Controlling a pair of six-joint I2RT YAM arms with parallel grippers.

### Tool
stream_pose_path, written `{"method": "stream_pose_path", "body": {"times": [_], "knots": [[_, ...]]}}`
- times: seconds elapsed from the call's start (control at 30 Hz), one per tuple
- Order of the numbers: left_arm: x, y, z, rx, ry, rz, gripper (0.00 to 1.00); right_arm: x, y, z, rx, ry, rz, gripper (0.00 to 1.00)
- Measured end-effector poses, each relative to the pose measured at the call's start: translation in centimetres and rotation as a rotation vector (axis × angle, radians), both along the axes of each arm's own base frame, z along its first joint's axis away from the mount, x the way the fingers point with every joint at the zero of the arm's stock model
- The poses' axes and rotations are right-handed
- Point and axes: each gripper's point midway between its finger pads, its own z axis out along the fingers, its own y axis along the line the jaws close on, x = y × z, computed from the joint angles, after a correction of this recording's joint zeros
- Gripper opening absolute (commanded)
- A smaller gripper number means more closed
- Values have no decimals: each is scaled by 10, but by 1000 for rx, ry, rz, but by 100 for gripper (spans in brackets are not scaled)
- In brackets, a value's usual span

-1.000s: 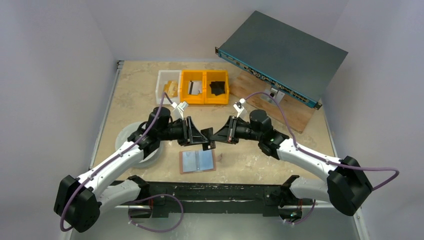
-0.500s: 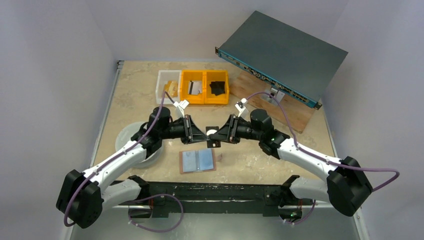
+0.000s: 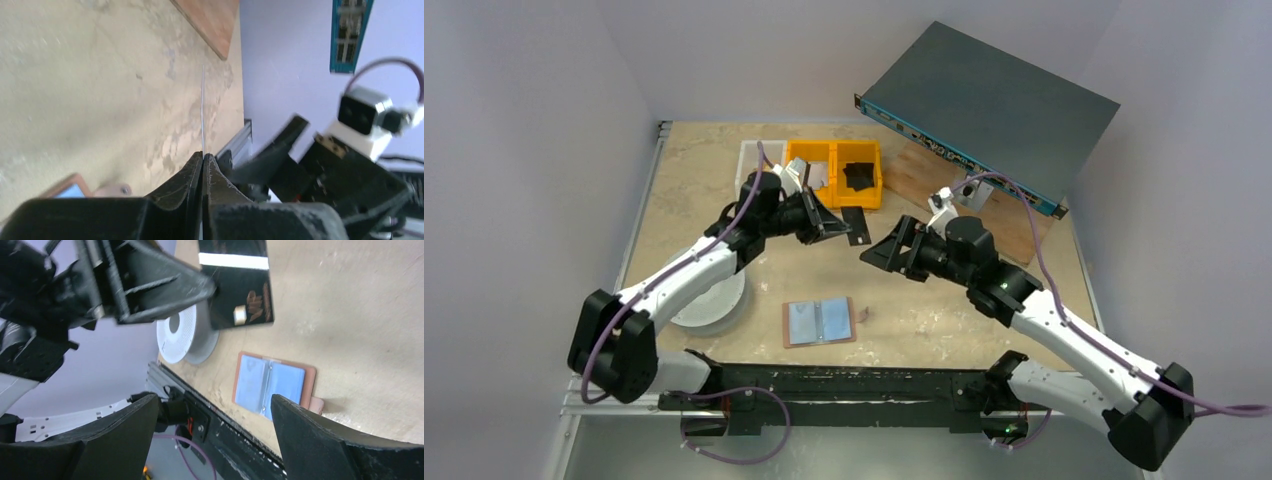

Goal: Take the credit cards out of the card holder
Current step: Remove the credit card from the card holder, then place the credit card in the storage box.

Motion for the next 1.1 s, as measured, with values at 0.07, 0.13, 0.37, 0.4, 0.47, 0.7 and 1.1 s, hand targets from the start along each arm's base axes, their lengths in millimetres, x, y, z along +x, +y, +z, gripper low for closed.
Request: {"method": "stream_pose_path", "body": {"times": [0.07,0.13,0.37,0.4,0.47,0.7,1.1], "knots": [[25,-1,-2,15,2,45,0,0,-10,11,-6,-31,-38,85],[48,-1,-6,26,7,78,0,-2,-18,16,-12,-45,-62,85],[129,-5,-30,54,18,152,0,-15,-48,24,-52,-61,-140,85],[138,-5,-36,58,25,159,0,-16,-52,26,-56,-64,-151,85],[153,-7,-46,64,34,169,0,-19,-59,30,-58,-72,-169,85],[201,-20,-66,68,32,183,0,-31,-79,50,-46,-105,-209,85],[247,-12,-86,116,38,218,0,-45,-100,51,-62,-107,-250,85]]}}
